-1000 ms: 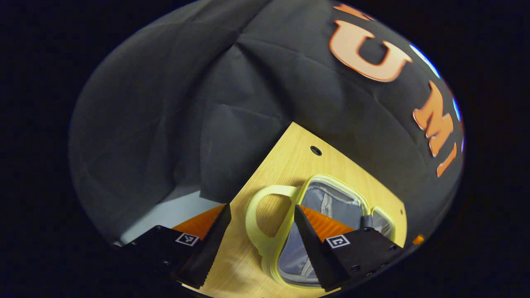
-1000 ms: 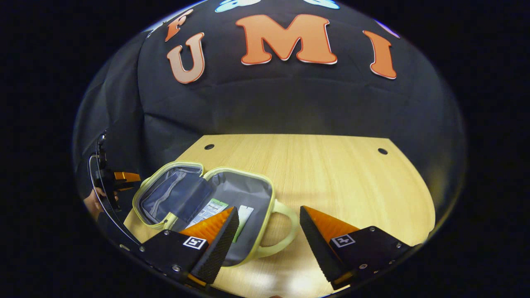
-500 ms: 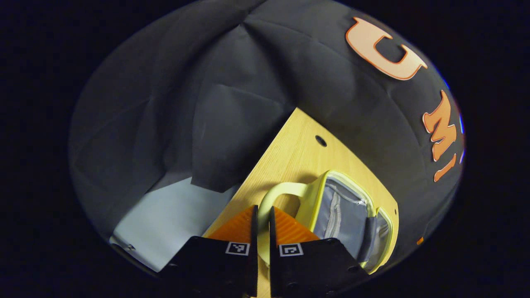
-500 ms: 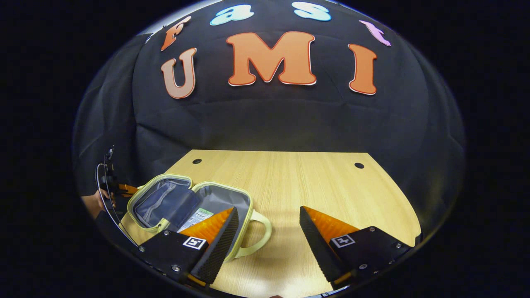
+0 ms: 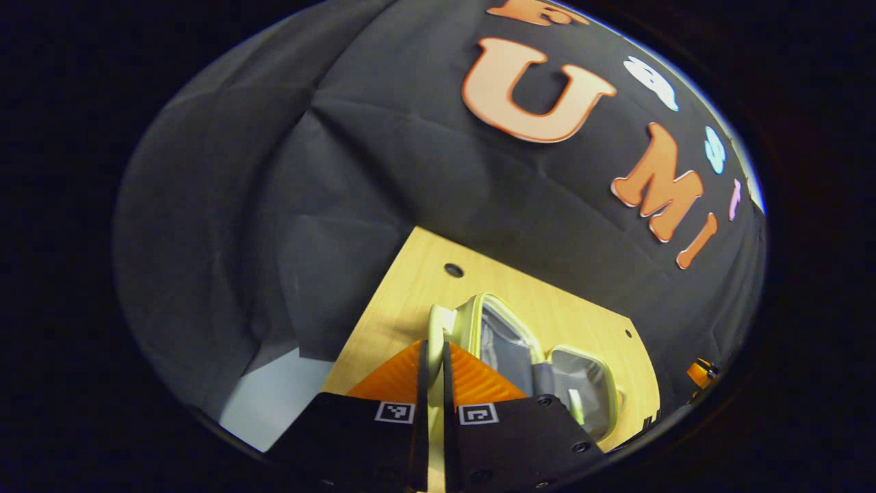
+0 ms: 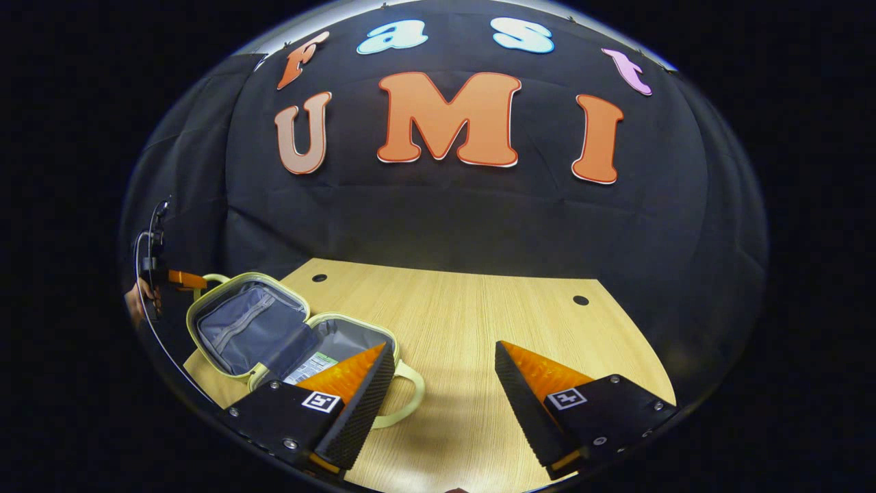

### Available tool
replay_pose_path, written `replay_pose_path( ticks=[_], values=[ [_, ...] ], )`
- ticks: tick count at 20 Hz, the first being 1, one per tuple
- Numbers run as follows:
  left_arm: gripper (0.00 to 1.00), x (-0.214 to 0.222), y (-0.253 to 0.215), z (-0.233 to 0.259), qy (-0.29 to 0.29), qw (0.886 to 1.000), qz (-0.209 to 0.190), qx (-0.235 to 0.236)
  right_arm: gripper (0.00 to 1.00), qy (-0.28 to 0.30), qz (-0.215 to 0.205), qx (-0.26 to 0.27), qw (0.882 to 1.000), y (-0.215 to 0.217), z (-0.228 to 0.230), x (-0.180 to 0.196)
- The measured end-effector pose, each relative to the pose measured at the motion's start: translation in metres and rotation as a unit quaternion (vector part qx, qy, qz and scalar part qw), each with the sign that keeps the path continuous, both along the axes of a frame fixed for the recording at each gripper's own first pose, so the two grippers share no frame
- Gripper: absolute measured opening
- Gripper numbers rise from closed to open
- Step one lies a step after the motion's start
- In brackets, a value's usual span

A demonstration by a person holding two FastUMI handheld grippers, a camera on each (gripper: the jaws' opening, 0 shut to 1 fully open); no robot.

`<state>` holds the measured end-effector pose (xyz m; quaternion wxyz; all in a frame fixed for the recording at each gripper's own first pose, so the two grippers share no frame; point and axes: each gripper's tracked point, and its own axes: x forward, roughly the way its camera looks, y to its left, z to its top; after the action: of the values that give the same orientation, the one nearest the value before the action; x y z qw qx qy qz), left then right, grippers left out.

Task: First open the suitcase, pack the skin care products into it, and then close the suitcase.

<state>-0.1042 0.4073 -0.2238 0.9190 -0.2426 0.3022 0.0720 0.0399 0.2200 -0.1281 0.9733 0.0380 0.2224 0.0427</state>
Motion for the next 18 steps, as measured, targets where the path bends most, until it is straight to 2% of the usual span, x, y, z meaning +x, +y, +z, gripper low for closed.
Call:
replay_pose_path(
  ticks=[4,10,14,18],
  values=[
    [0.09,0.015,-0.050,0.069,-0.047,0.998,-0.025,0.023,0.94,-0.018,0.013,0.006,1.000,-0.015,0.007,0.002],
    [0.09,0.031,-0.166,0.137,-0.093,0.989,-0.095,0.058,0.94,-0.044,0.023,0.022,0.999,-0.047,0.018,0.010],
    [0.09,0.036,-0.253,0.152,-0.106,0.983,-0.136,0.066,0.94,-0.044,0.029,0.024,0.998,-0.071,0.010,0.011],
    [0.09,0.040,-0.314,0.137,-0.092,0.979,-0.173,0.061,0.94,-0.045,0.040,0.027,0.998,-0.091,0.004,0.009]
  ],
)
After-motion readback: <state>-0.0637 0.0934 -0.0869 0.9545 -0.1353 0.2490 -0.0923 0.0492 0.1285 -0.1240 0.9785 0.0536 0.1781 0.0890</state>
